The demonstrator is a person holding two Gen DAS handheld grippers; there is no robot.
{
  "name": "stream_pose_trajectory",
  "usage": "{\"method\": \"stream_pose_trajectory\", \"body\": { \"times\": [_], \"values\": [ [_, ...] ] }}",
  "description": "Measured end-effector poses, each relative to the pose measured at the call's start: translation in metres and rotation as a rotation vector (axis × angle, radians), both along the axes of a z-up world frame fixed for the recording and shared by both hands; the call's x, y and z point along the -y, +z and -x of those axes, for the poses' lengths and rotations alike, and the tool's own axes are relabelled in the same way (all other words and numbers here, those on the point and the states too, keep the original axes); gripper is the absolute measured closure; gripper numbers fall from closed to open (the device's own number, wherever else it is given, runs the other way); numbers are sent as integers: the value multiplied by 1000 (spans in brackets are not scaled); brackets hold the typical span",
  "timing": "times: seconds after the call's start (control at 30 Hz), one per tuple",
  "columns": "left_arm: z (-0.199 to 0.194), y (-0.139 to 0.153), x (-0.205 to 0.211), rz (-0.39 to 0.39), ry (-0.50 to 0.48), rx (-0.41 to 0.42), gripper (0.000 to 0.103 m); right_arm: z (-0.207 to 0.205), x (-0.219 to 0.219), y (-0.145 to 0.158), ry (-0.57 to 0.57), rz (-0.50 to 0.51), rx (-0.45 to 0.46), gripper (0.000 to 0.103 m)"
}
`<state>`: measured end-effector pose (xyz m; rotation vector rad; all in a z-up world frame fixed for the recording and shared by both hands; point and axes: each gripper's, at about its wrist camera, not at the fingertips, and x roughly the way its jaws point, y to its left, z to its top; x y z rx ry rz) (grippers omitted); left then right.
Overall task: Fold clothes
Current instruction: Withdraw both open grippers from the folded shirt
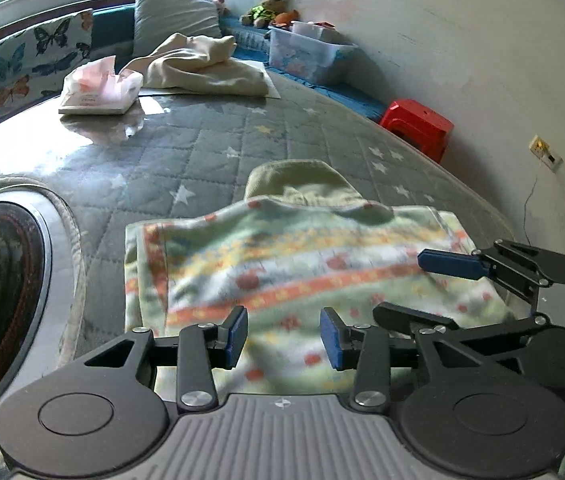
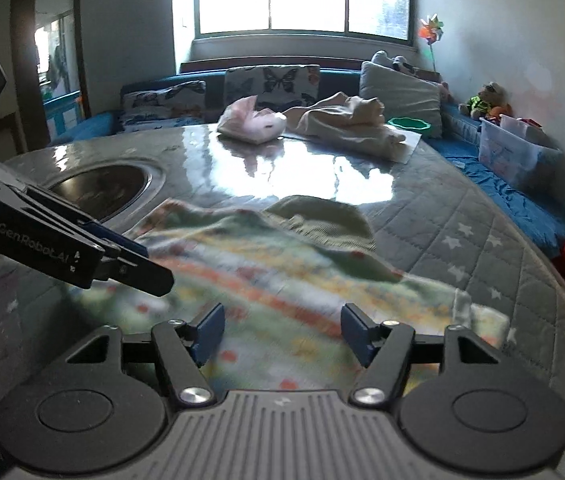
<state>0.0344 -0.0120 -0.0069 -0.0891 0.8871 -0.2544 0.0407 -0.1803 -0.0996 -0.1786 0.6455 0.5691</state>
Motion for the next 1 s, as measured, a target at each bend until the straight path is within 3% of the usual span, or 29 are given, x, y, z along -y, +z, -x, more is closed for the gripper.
{"method": "stream_pose_trajectory", "body": {
  "times": [0.57, 0.73, 0.9, 1.0],
  "values": [
    [38, -5, -18, 19, 65, -18, 53, 32, 4, 2, 17, 10, 18, 28],
    [44, 0, -20, 17, 89, -25, 45, 33, 2, 2, 13, 13, 16, 19],
    [50, 3, -21, 1, 106, -25, 29, 32, -2, -3, 4, 20, -11, 14],
    [53, 4, -22, 1, 116, -24, 24, 33, -2, -1, -12, 21, -4, 2]
  ]
}}
